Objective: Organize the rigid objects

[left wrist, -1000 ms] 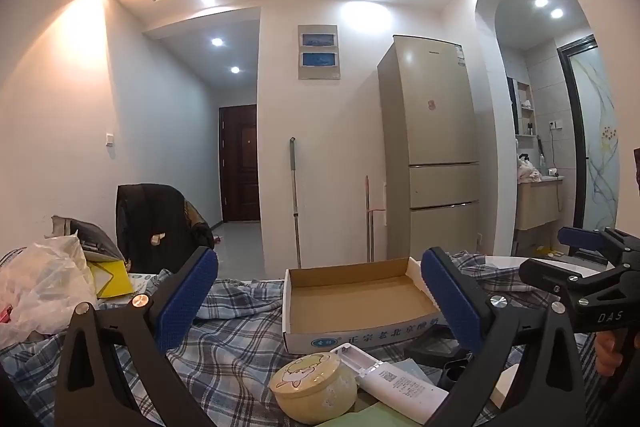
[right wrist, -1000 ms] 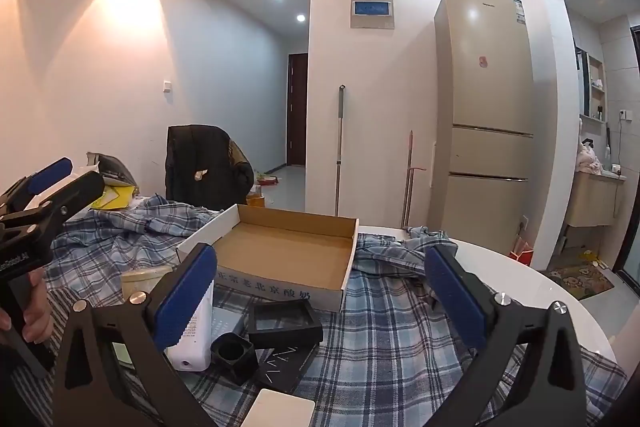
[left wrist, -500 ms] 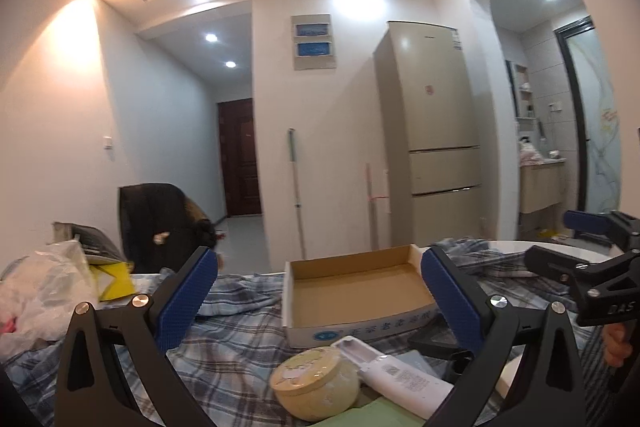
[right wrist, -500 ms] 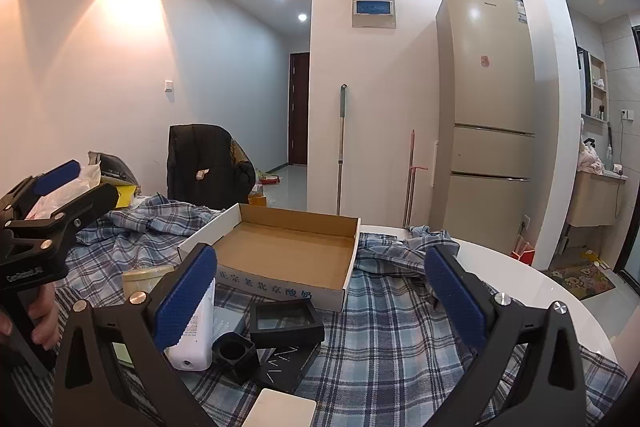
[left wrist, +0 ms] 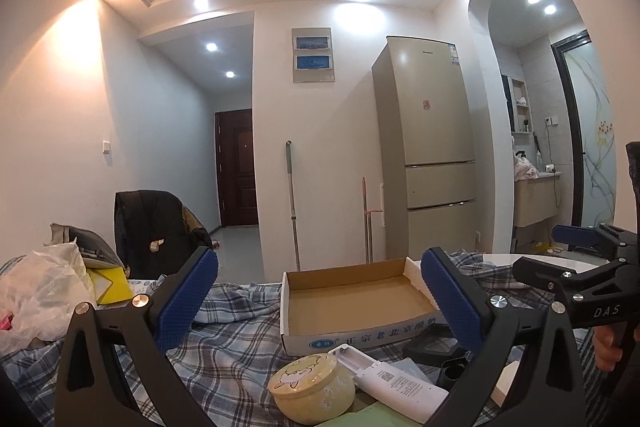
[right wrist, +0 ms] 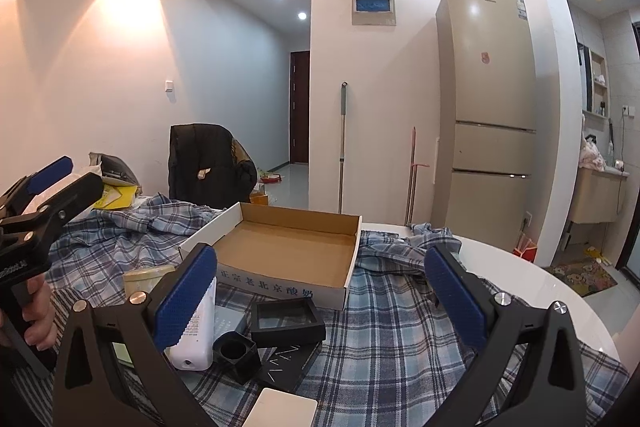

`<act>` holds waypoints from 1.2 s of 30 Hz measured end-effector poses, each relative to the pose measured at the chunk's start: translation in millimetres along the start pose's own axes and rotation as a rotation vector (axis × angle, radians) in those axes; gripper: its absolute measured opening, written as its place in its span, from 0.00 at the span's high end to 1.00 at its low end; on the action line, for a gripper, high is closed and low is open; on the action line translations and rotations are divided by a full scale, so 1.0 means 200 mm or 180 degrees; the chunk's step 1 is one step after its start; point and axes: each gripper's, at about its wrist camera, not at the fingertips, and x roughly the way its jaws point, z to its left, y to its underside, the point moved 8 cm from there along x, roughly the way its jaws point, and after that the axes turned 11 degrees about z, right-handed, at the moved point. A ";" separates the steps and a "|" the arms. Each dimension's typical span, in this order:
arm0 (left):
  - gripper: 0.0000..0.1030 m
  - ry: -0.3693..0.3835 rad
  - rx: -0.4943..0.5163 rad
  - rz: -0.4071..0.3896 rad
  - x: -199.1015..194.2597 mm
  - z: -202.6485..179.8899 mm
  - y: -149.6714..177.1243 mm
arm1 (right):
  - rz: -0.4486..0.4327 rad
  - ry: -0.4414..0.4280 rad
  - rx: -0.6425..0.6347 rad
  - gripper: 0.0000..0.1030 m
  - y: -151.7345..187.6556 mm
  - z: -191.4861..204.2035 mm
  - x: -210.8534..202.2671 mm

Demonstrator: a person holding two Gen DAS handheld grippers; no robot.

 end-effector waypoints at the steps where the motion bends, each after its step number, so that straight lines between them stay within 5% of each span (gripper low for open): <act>1: 0.00 -0.0009 0.0030 0.0006 0.00 -0.01 0.00 | 0.0003 0.0003 0.0006 0.00 0.00 0.00 0.00; 36: 0.00 -0.0115 -0.0097 0.0127 0.03 0.05 -0.01 | 0.0082 -0.0025 -0.0046 0.00 0.01 0.01 0.02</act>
